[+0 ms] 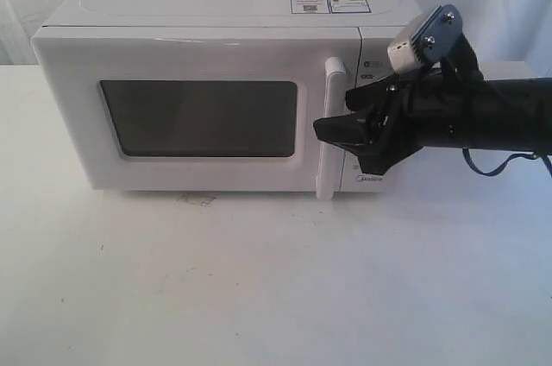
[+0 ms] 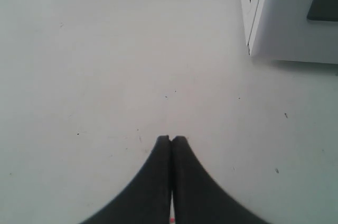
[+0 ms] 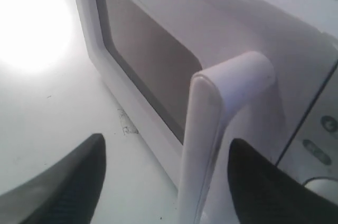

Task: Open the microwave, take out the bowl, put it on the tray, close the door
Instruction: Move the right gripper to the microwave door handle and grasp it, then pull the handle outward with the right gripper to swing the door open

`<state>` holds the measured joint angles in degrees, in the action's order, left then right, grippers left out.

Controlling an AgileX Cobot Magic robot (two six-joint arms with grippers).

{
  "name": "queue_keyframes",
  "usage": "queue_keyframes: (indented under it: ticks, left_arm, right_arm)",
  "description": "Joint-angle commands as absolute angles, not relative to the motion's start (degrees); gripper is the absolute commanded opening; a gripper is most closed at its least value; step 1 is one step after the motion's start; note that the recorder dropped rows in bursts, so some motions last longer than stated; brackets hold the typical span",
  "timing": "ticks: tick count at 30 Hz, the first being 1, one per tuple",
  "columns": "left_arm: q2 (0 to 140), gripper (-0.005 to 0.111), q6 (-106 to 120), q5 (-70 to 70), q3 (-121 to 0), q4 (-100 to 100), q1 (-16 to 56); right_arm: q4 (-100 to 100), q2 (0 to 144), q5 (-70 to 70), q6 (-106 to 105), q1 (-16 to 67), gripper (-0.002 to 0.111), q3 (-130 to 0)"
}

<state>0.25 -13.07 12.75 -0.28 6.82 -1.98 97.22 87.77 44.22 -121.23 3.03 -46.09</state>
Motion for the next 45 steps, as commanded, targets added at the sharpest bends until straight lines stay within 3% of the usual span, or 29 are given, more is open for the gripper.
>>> queue_keyframes:
  ticks: [1,35,45]
  left_arm:
    - [0.0,0.0,-13.07,12.88,0.0,6.62,-2.17]
    - [0.0,0.0,-13.07,12.88,0.0,6.62,-2.17]
    - [0.0,0.0,-13.07,12.88,0.0,6.62,-2.17]
  right_arm:
    - [99.13,88.24,45.51,-122.81,2.92,0.062,-47.53]
    - [99.95,91.54,50.06,-122.81,2.92,0.056,-49.63]
    - [99.95,91.54,51.23,-122.7,2.92,0.033,-49.63]
